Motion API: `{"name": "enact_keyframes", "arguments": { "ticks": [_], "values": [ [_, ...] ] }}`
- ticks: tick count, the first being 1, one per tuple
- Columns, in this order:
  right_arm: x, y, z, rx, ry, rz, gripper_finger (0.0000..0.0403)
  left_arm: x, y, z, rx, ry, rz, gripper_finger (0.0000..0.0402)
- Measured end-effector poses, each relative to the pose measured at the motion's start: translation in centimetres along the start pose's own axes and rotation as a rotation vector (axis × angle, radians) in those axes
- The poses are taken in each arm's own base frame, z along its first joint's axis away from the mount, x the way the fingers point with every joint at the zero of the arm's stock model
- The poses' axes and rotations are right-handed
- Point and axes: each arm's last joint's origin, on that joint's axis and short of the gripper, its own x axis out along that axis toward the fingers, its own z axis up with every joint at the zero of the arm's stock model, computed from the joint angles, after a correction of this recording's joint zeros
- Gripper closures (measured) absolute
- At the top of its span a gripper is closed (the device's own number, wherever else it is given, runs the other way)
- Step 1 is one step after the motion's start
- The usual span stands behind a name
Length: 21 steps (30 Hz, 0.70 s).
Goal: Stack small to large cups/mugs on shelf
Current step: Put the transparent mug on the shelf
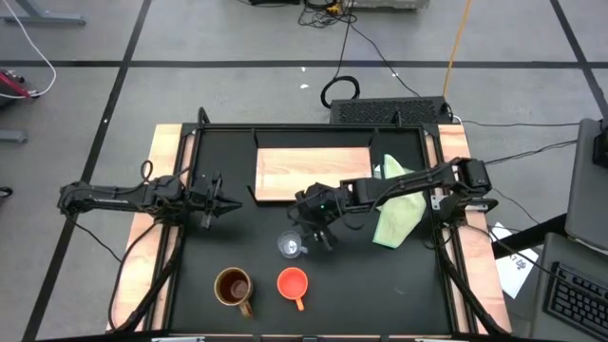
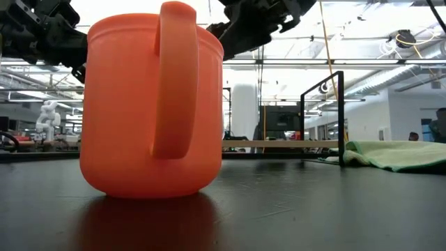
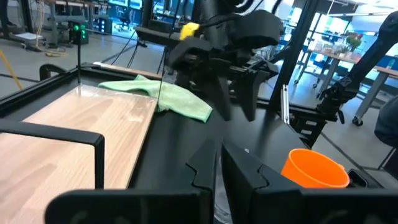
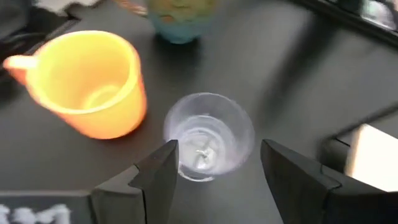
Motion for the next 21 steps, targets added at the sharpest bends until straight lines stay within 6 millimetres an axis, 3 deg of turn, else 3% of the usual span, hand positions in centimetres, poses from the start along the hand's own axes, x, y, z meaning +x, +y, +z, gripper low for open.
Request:
{"name": "enact_keyframes", "arguments": {
  "ticks": [7,14,21],
  "values": [
    [0.4,1.6,0.4,-0.12,0.004,0.057,0.0186,0.0,0.0,-0.1,0.0,0.006,0.002,0.0376],
    [0.4,1.3,-0.8,-0.249,0.146,-0.049,0.0187,0.0,0.0,-0.1,-0.007,0.011,0.002,0.0376],
    [1.0,0.2,-0.4,-0.207,0.05,-0.135,0.0187,0.0,0.0,-0.2,-0.008,0.022,0.003,0.0376]
  ]
}}
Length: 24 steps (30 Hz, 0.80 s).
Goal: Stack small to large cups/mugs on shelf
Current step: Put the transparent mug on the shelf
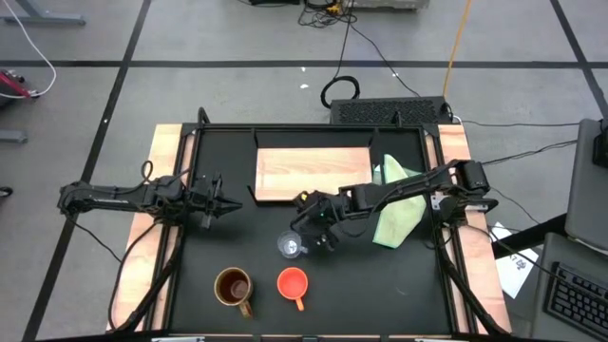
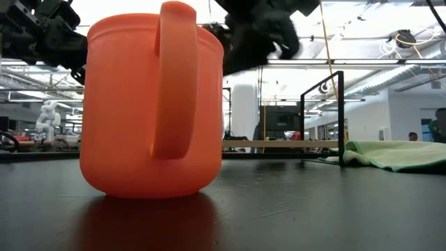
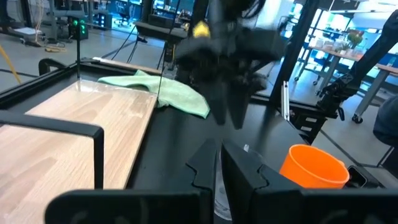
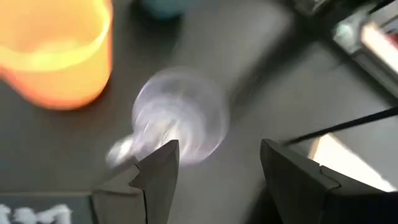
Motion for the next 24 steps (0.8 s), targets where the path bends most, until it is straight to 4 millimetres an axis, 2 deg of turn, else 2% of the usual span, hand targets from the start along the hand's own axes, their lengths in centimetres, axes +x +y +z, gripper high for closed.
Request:
{"name": "enact_keyframes", "arguments": {
  "ticks": [8,15,24],
  "values": [
    [-0.4,-0.8,1.2,0.07,-0.094,0.033,0.0187,0.0,0.0,-0.1,0.009,0.006,0.003,0.0376],
    [1.1,-1.4,2.0,0.12,-0.078,0.092,0.0187,0.0,0.0,-0.1,0.032,0.013,0.005,0.0376],
    [2.6,-2.2,1.4,0.242,0.001,0.119,0.0187,0.0,0.1,-0.3,0.03,0.031,0.008,0.0376]
  ]
}}
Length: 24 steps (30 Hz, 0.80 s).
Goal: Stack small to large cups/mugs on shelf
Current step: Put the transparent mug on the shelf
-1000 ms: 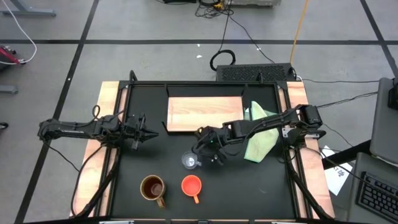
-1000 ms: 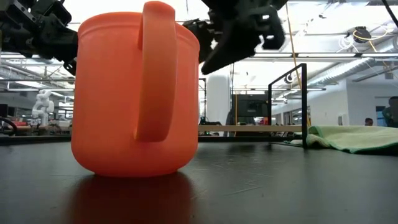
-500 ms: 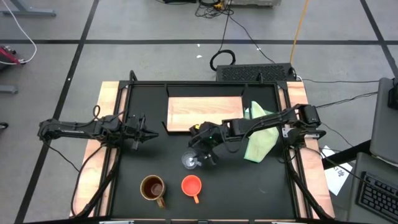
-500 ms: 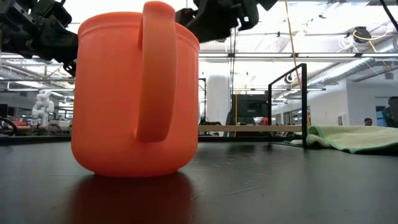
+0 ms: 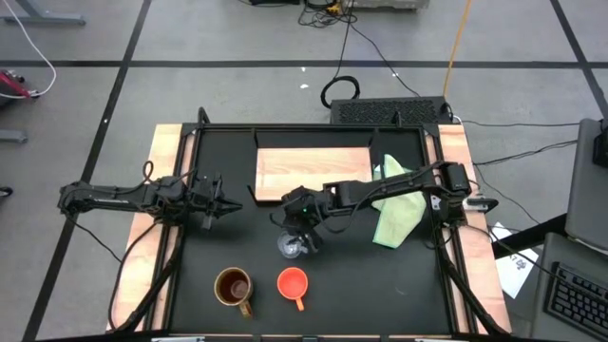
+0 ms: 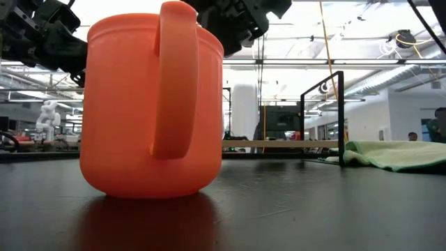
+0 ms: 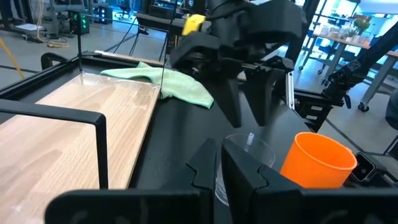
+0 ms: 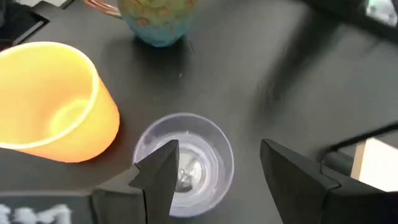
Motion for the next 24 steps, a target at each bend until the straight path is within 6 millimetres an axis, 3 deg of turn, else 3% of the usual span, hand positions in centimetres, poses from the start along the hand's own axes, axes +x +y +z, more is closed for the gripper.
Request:
{"name": "enact_keyframes", "arguments": {
  "ticks": [24],
  "values": [
    [1.7,0.0,-1.3,0.185,0.073,0.017,0.0189,0.0,0.0,0.0,-0.003,0.0,-0.004,0.0376]
  ]
}}
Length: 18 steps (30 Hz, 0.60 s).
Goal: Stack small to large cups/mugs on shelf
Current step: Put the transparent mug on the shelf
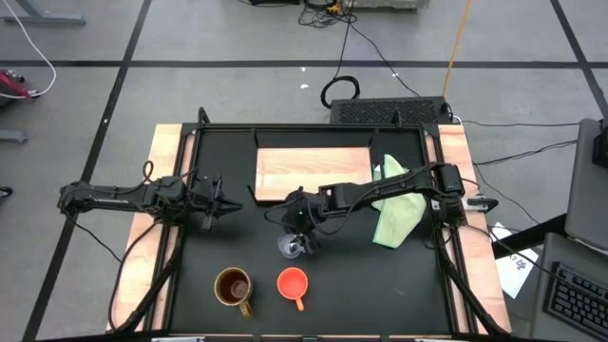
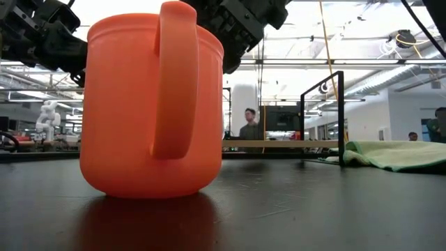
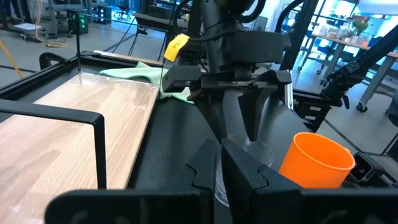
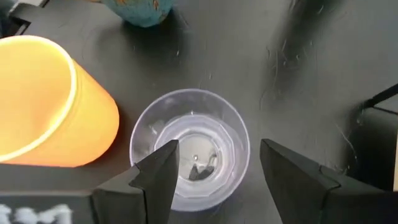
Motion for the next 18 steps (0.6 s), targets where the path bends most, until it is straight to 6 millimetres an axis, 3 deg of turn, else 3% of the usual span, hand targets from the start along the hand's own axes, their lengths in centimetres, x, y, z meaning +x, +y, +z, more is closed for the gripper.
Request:
{"name": "enact_keyframes", "arguments": {
  "ticks": [18],
  "values": [
    [1.2,-0.2,-0.9,0.035,0.041,0.002,0.0203,0.0,0.0,0.0,0.002,0.0,0.0,0.0376]
  ]
}}
